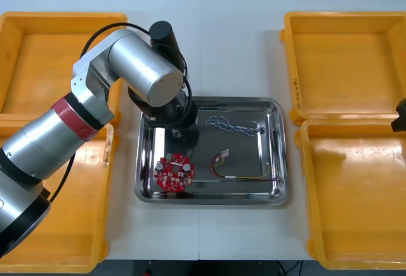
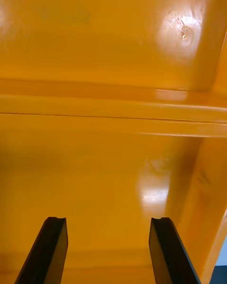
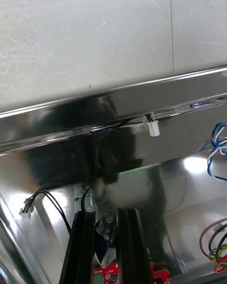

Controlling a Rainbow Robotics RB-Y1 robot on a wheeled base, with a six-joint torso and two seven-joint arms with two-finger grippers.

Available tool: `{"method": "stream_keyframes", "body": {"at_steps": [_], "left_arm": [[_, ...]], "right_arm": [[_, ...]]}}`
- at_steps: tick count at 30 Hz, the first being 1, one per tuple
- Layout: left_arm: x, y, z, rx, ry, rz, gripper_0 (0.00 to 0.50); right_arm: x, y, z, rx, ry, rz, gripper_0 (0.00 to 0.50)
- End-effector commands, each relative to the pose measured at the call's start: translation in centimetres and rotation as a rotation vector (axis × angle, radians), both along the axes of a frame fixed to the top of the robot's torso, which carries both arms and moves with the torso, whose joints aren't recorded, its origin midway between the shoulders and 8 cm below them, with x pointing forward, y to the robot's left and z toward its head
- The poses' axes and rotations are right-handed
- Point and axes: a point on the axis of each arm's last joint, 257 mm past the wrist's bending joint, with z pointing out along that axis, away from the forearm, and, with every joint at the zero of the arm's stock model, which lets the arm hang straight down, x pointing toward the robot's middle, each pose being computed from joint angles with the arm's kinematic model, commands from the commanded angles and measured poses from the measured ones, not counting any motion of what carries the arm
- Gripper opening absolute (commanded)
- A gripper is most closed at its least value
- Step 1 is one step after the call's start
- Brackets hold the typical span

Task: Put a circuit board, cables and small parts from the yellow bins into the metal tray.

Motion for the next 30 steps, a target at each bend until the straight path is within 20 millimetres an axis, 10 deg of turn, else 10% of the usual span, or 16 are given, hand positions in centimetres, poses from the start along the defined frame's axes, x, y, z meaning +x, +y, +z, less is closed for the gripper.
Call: {"method": "stream_keyframes", "body": {"at_steps": [1, 6, 8, 10, 13, 30], "left_arm": [[0.6, -2.7, 2.2, -0.042, -0.037, 0.011, 0.0], [0.6, -2.6, 2.2, -0.043, -0.036, 0.013, 0.008], [0.6, -2.6, 2.2, -0.042, -0.037, 0.013, 0.116], [0.6, -2.7, 2.3, -0.045, -0.037, 0.014, 0.343], [0.7, -2.5, 2.3, -0.043, -0.04, 0.021, 0.5], [1.0, -2.3, 2.6, -0.032, -0.053, 0.03, 0.5]], "right_arm": [[-0.4, -2.3, 1.7, 0.0, -0.056, -0.055, 0.5], [-0.4, -2.3, 1.4, 0.023, -0.07, -0.063, 0.5], [-0.4, -2.4, 1.2, 0.031, -0.076, -0.065, 0.5], [-0.3, -2.2, 1.0, 0.057, -0.089, -0.066, 0.5], [-0.4, -2.2, 0.7, 0.085, -0.101, -0.068, 0.5], [0.4, -2.5, 1.4, 0.094, -0.148, -0.074, 0.5]]}}
